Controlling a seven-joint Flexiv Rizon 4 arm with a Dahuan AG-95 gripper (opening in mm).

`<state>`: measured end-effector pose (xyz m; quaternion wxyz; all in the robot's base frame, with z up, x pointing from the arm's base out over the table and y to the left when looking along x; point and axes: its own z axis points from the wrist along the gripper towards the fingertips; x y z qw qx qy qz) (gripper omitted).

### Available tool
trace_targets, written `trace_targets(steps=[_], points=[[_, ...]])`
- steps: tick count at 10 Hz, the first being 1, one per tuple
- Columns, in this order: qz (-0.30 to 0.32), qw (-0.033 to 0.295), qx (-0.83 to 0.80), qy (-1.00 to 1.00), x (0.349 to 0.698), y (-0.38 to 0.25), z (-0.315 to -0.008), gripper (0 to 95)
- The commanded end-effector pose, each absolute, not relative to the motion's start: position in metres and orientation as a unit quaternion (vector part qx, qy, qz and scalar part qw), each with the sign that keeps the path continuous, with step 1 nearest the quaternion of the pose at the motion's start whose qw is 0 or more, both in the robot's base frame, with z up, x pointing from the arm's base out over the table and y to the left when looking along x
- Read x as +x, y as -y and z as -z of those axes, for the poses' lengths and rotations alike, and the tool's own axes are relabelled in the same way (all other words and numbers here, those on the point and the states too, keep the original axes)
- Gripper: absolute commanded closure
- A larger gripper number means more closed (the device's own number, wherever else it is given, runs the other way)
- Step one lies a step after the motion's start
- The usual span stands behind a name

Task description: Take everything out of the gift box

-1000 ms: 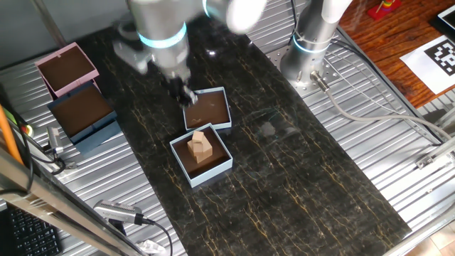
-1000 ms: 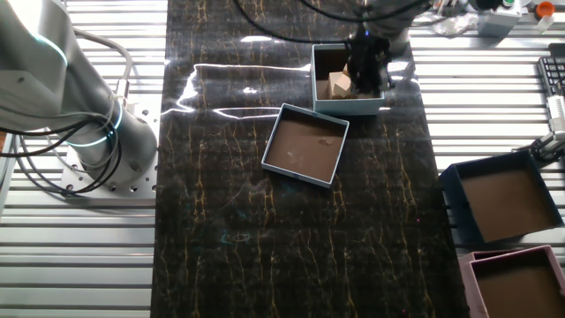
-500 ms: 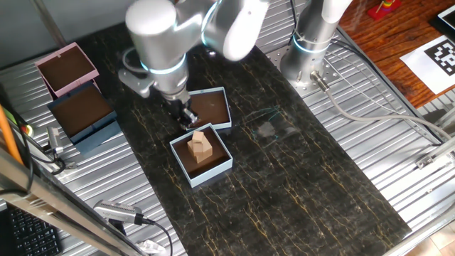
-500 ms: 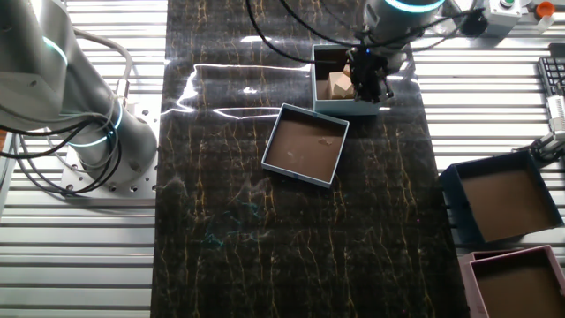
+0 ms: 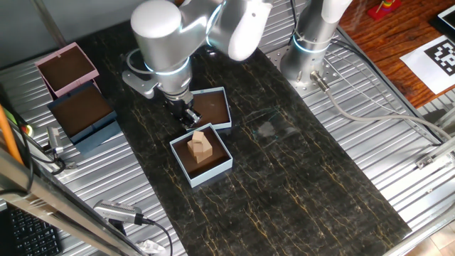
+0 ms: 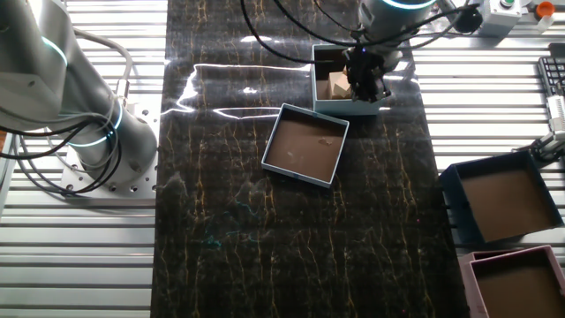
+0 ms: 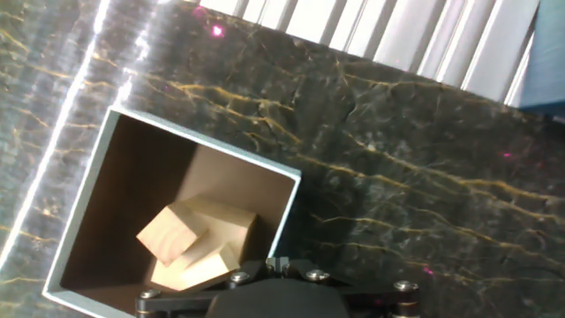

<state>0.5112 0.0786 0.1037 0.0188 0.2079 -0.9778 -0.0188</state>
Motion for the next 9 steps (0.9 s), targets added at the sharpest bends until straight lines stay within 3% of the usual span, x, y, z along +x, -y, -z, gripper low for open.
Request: trace_targets(steps=[1, 9], points=[[0.010, 0.016, 0.211, 0.977, 0.5106, -0.0762, -0.1070, 95.0], [0.027, 0.027, 0.325, 0.945, 0.5106, -0.0762, -0.1070, 95.0]])
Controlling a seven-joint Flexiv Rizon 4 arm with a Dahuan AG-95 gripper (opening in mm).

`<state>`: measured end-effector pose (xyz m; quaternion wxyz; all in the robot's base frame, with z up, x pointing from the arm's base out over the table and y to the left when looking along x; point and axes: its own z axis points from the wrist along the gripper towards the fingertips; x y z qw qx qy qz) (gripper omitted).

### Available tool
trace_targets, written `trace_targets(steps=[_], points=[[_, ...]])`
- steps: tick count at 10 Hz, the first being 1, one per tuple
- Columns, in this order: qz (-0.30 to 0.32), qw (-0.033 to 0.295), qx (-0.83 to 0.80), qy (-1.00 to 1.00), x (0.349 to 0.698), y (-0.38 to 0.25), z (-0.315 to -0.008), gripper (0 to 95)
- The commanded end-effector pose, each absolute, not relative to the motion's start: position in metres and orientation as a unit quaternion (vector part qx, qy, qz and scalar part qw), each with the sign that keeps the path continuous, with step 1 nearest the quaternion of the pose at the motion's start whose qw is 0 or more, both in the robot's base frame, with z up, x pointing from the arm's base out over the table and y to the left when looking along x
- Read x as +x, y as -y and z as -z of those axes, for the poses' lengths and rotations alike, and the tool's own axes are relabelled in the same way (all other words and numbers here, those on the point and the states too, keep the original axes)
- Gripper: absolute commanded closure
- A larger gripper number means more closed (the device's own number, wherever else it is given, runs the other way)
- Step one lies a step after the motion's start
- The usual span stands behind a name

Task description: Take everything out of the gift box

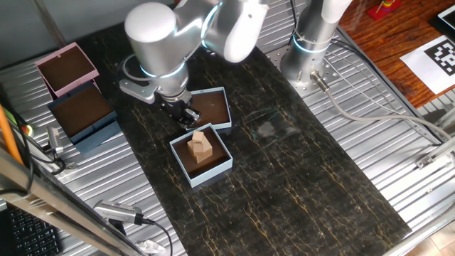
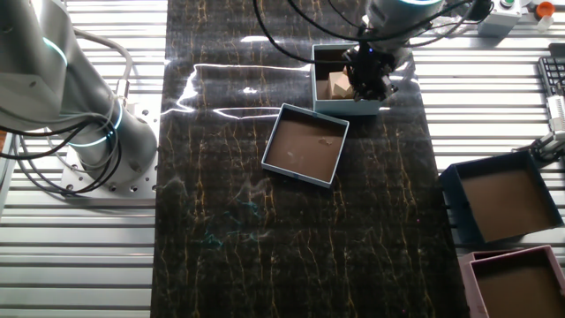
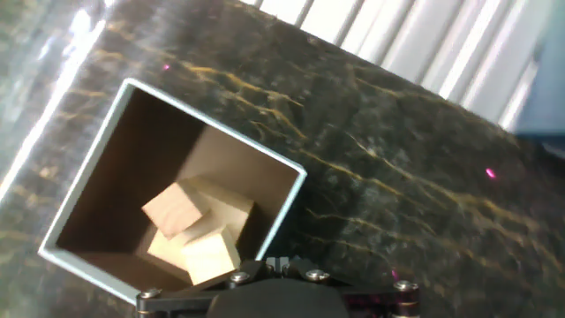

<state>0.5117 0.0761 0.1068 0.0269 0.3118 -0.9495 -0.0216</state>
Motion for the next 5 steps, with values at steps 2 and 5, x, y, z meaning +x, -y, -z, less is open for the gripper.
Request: trace_targets(steps=[2, 5], points=[[0.038, 0.036, 0.336, 0.940, 0.510, -0.078, -0.109, 76.0], [0.042, 0.044, 0.346, 0.936, 0.502, -0.098, -0.122, 57.0]])
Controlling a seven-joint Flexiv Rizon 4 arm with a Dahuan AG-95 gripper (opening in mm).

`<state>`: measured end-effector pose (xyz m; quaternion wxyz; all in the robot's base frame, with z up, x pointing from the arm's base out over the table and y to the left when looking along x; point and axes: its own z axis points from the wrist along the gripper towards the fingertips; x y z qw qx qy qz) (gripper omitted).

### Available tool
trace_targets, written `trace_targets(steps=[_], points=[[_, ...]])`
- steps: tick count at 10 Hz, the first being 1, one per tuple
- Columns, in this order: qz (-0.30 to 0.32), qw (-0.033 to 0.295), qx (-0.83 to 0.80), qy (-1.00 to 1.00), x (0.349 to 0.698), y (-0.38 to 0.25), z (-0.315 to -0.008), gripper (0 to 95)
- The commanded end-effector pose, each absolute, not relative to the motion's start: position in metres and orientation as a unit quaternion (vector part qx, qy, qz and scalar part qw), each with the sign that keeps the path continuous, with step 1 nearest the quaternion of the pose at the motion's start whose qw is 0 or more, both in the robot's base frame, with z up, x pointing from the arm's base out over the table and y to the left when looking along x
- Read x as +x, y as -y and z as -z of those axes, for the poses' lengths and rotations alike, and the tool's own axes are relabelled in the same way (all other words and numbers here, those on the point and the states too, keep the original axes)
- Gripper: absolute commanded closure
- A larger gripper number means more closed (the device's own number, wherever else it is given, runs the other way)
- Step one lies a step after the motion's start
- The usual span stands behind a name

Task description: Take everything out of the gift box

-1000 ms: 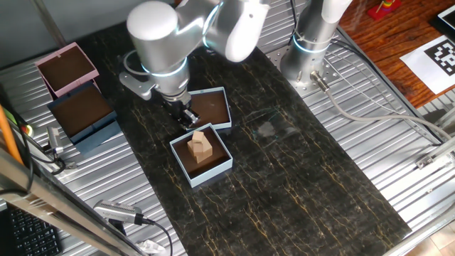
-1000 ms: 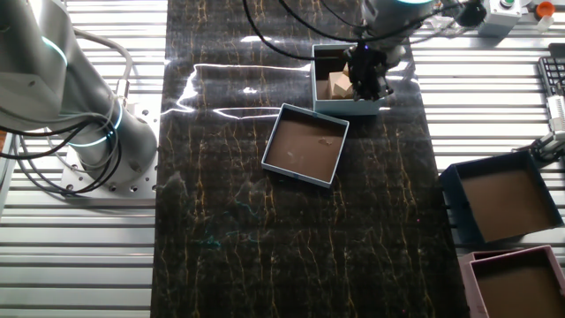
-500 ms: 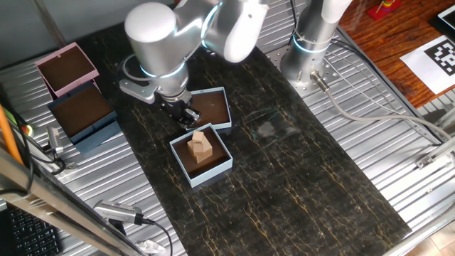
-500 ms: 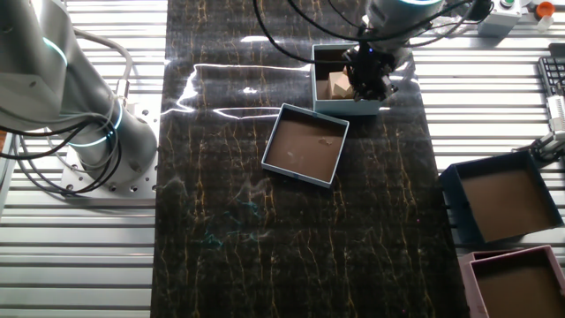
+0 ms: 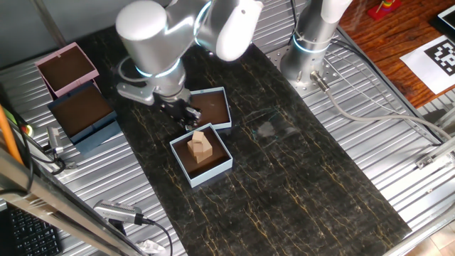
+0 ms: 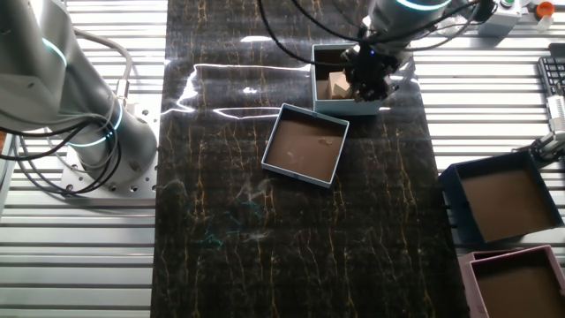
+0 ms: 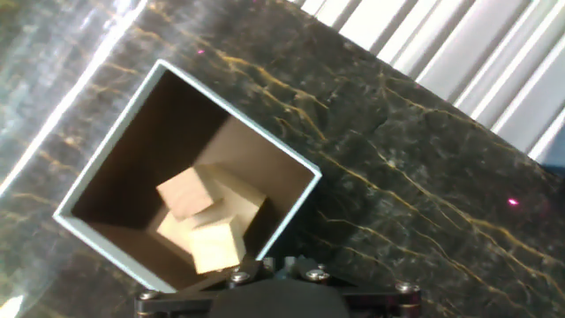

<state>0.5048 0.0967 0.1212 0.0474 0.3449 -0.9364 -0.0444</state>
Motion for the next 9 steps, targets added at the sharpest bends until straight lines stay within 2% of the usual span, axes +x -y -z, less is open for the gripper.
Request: trace_targets(steps=[1, 4, 5, 8, 9], points=[[0.045, 0.043, 0.348, 0.936, 0.499, -0.105, -0.119, 57.0], [0.046, 0.038, 0.383, 0.922, 0.489, -0.116, -0.103, 57.0], [0.044, 0.035, 0.385, 0.921, 0.486, -0.118, -0.099, 38.0], [0.040, 0.027, 0.391, 0.919, 0.486, -0.118, -0.085, 38.0], [0.038, 0.025, 0.387, 0.921, 0.487, -0.118, -0.080, 57.0]])
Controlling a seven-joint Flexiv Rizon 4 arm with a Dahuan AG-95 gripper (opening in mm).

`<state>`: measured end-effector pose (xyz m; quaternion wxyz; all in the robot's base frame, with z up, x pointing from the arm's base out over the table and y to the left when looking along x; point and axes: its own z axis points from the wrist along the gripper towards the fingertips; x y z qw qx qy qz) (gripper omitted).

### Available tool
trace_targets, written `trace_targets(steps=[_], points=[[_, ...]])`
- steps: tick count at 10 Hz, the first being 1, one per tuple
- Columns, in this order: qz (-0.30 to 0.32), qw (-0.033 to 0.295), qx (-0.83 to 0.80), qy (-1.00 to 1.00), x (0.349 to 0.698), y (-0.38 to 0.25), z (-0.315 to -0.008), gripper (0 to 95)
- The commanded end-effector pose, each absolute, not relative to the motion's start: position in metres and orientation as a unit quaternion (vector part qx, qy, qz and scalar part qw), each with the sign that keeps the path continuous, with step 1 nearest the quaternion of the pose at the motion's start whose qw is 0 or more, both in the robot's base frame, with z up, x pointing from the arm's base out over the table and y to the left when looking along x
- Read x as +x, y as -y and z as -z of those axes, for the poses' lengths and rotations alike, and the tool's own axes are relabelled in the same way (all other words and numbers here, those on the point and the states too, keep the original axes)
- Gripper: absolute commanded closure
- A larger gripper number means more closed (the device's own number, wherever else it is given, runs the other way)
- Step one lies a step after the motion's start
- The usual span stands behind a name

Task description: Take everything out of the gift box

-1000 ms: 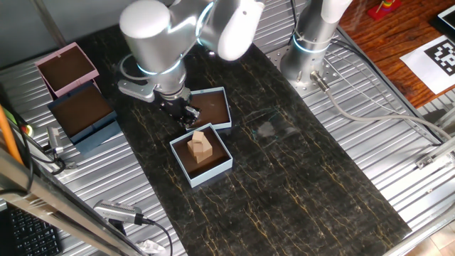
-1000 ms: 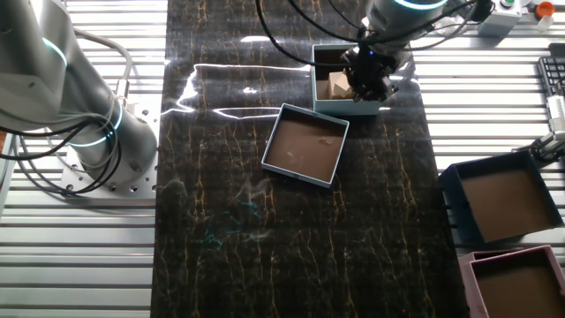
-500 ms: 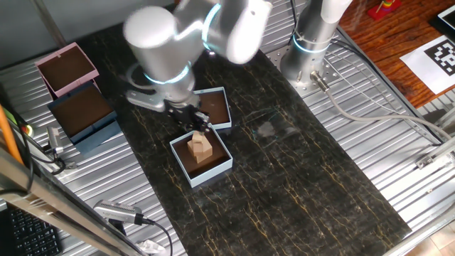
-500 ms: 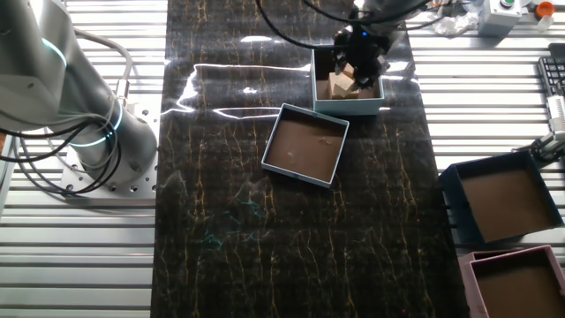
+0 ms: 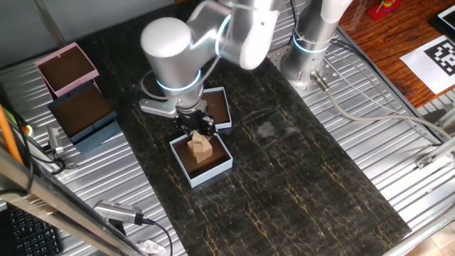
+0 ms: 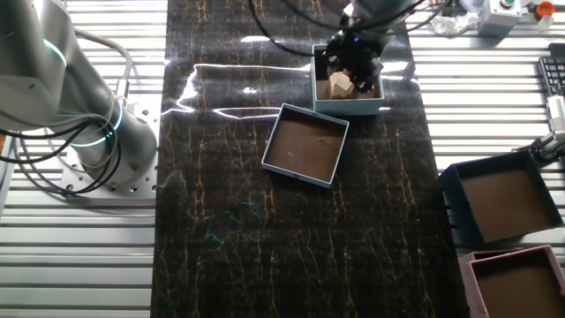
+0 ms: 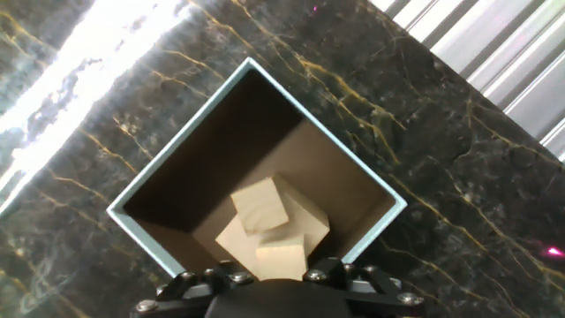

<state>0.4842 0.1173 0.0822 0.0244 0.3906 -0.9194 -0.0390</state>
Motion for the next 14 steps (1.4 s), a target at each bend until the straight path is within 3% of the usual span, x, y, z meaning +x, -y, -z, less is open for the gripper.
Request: trace_targets(steps=[1, 2, 8, 11, 14], points=[[0.038, 0.025, 0.385, 0.922, 0.487, -0.119, -0.079, 57.0], [0.037, 0.024, 0.377, 0.925, 0.488, -0.121, -0.077, 95.0], [0.033, 0.029, 0.375, 0.926, 0.485, -0.118, -0.093, 95.0], [0.029, 0.030, 0.396, 0.917, 0.477, -0.075, -0.113, 95.0], [0.027, 0.027, 0.410, 0.911, 0.468, -0.046, -0.096, 95.0]])
